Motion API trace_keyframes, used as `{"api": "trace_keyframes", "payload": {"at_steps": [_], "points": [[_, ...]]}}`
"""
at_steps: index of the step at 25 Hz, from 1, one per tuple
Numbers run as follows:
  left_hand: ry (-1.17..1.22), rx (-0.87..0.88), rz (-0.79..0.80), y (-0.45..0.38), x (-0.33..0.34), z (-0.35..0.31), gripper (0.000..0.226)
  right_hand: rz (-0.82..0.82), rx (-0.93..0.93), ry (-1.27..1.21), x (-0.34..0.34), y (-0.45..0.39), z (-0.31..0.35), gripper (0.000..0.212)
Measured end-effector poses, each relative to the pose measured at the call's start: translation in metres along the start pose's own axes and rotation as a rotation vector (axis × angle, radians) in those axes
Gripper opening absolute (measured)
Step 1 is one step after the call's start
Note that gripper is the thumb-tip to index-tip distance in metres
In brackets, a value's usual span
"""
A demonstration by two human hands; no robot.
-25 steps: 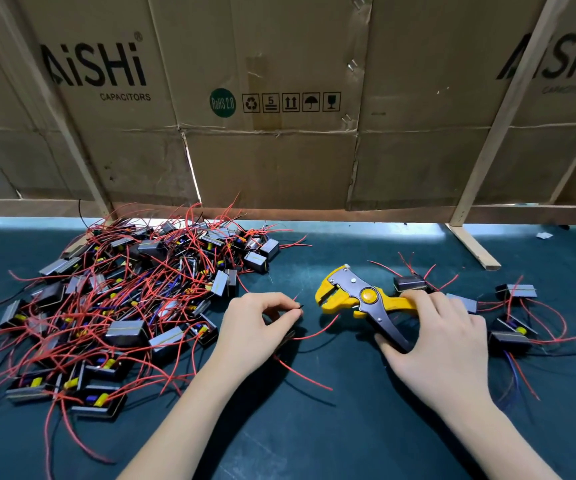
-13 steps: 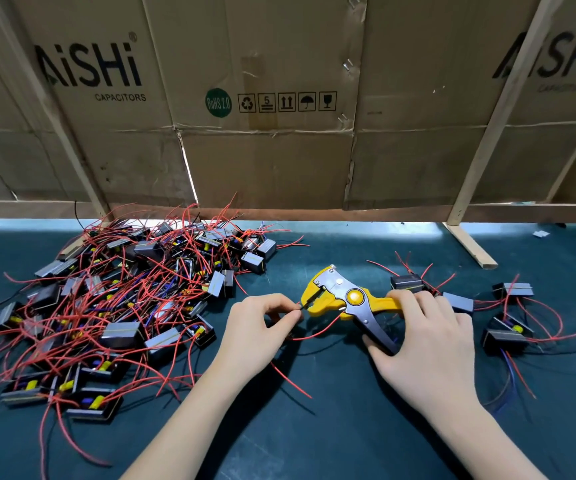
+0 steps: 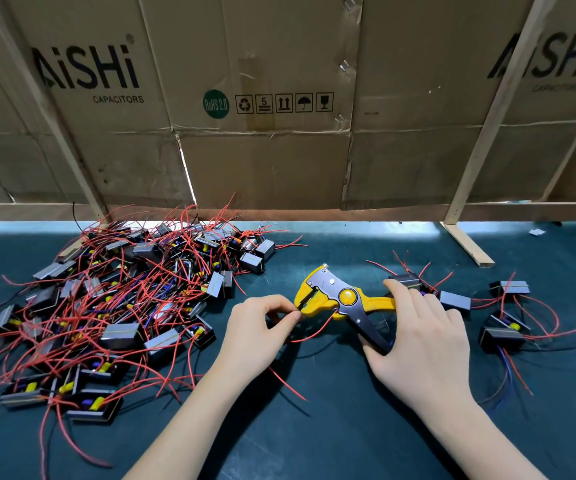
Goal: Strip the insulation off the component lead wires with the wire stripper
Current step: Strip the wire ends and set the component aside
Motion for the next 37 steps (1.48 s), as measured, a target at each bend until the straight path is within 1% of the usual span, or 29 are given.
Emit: {"api": "trace_keyframes", "payload": {"at_steps": [2, 5, 7, 12, 18, 21, 23, 24, 26, 27, 29, 30, 32, 34, 36, 37], "points": [[-0.001, -0.004, 0.001, 0.0, 0.0, 0.0, 0.022, 0.005, -0.008, 0.006, 0.0, 0.0, 0.0, 0.065], [0.018, -0.005, 0.006, 0.001, 0.001, 0.0, 0.022, 0.022, -0.017, 0.013, -0.001, 0.001, -0.001, 0.049], [0.034, -0.01, 0.008, 0.0, 0.002, 0.001, 0.021, 0.033, -0.005, 0.004, -0.001, 0.001, -0.001, 0.046], [0.033, -0.031, 0.015, 0.0, 0.003, 0.005, 0.017, 0.04, 0.015, -0.012, -0.003, 0.0, -0.001, 0.048], [-0.011, 0.007, 0.033, -0.002, 0.003, 0.004, 0.014, 0.045, 0.017, -0.01, -0.006, -0.001, 0.0, 0.046], [-0.012, 0.012, 0.037, -0.002, 0.004, 0.005, 0.013, 0.066, 0.052, -0.008, -0.006, -0.003, -0.002, 0.044], [-0.009, 0.014, 0.039, -0.001, 0.005, 0.005, 0.012, 0.049, 0.047, -0.005, -0.005, -0.002, -0.005, 0.044], [-0.004, 0.019, 0.039, -0.001, 0.004, 0.005, 0.011, 0.036, 0.036, 0.001, -0.003, -0.002, -0.006, 0.045], [0.011, 0.036, 0.033, -0.001, 0.002, 0.003, 0.005, 0.017, 0.038, 0.012, -0.002, -0.004, -0.01, 0.057], [0.01, 0.058, 0.019, -0.001, 0.0, 0.002, 0.01, 0.008, 0.069, 0.005, -0.003, -0.006, -0.014, 0.06], [-0.037, 0.076, -0.022, 0.001, -0.006, 0.001, 0.03, 0.01, 0.172, -0.025, -0.004, -0.01, -0.023, 0.061], [-0.095, 0.055, -0.036, 0.001, -0.01, 0.002, 0.037, 0.016, 0.217, -0.033, -0.005, -0.012, -0.028, 0.061], [-0.226, -0.04, -0.004, 0.0, -0.017, 0.006, 0.043, 0.025, 0.28, -0.058, -0.007, -0.014, -0.037, 0.06], [-0.248, -0.087, 0.058, 0.0, -0.016, 0.008, 0.036, 0.038, 0.343, -0.116, -0.01, -0.017, -0.043, 0.059], [-0.085, -0.05, 0.076, 0.001, -0.006, 0.004, 0.02, 0.065, 0.409, -0.188, -0.013, -0.02, -0.046, 0.058], [0.048, -0.011, 0.111, 0.004, 0.002, -0.001, 0.019, 0.074, 0.435, -0.232, -0.014, -0.021, -0.046, 0.057]]}}
Point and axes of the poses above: each hand's wrist, its own y-axis away from the middle knuckle, its own x-axis out of the palm, z = x × y, the point moved 4 cm from there along -y, towards the middle knuckle, and after that the axes turned 9 degrees about x, right-handed, at the moved point
